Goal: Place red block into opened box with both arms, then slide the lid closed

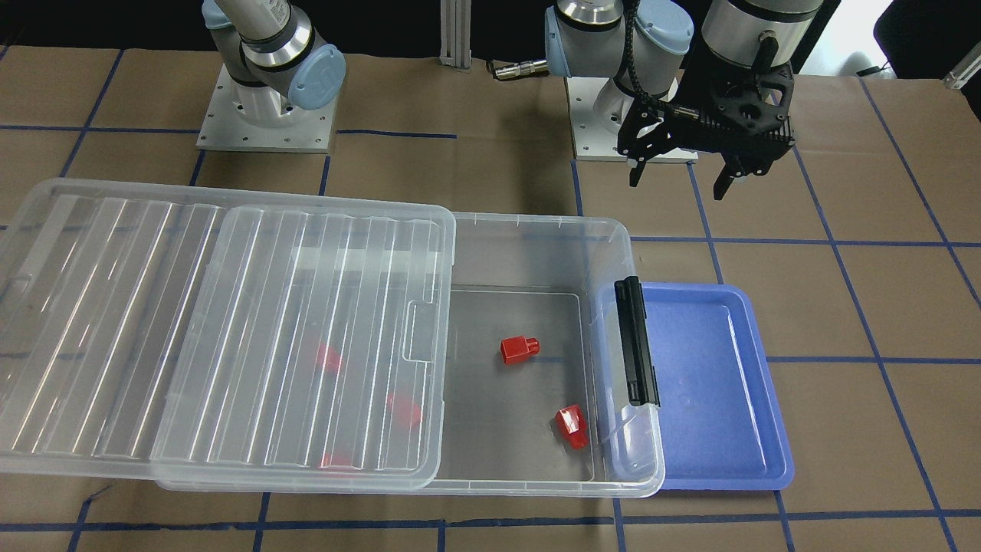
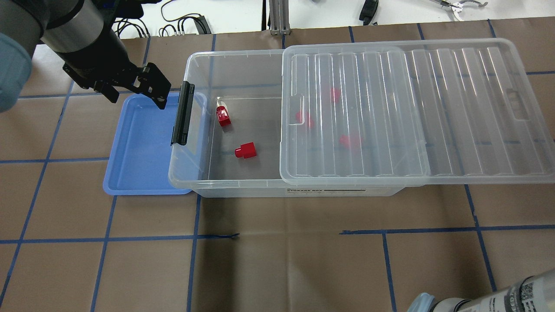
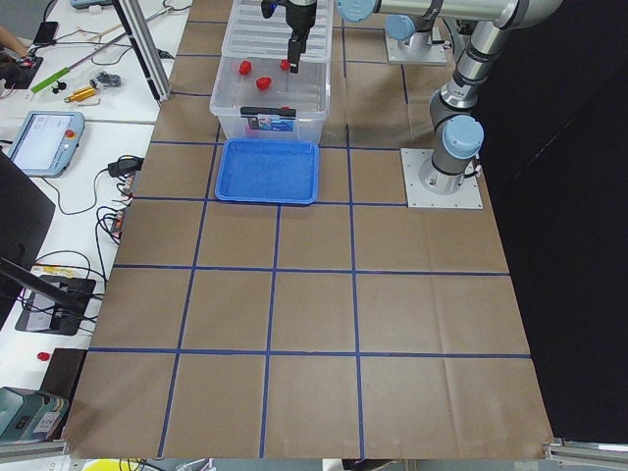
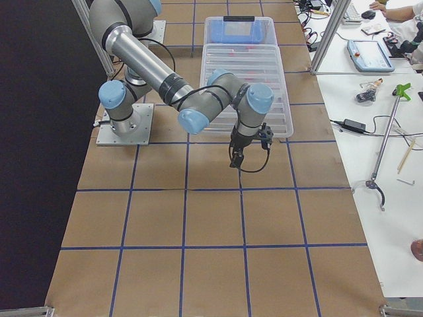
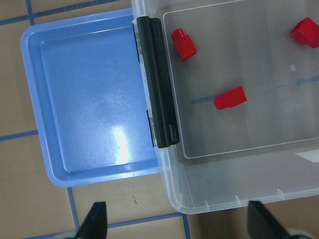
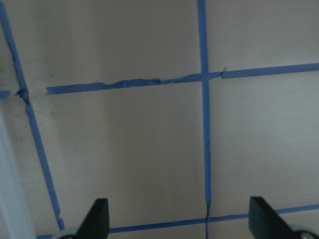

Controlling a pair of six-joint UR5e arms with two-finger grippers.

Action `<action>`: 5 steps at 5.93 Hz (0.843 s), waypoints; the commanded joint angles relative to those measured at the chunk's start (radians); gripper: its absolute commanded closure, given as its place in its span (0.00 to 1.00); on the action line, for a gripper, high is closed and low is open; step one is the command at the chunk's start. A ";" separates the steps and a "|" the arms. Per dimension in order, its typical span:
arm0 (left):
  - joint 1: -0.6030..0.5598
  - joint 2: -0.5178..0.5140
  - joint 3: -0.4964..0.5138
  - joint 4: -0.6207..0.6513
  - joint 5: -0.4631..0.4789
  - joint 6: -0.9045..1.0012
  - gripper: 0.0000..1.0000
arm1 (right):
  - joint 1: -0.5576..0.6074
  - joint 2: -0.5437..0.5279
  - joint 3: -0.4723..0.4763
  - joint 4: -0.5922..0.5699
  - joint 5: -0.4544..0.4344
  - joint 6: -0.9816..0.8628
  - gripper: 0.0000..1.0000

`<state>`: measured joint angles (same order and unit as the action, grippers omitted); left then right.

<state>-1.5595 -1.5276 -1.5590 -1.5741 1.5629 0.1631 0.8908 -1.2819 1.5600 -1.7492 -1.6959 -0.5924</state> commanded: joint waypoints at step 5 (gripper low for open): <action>0.002 0.007 -0.007 -0.026 -0.017 -0.027 0.02 | 0.178 -0.053 0.060 0.002 0.068 0.158 0.00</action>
<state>-1.5570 -1.5206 -1.5613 -1.6024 1.5474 0.1353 1.0364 -1.3316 1.6191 -1.7483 -1.6287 -0.4730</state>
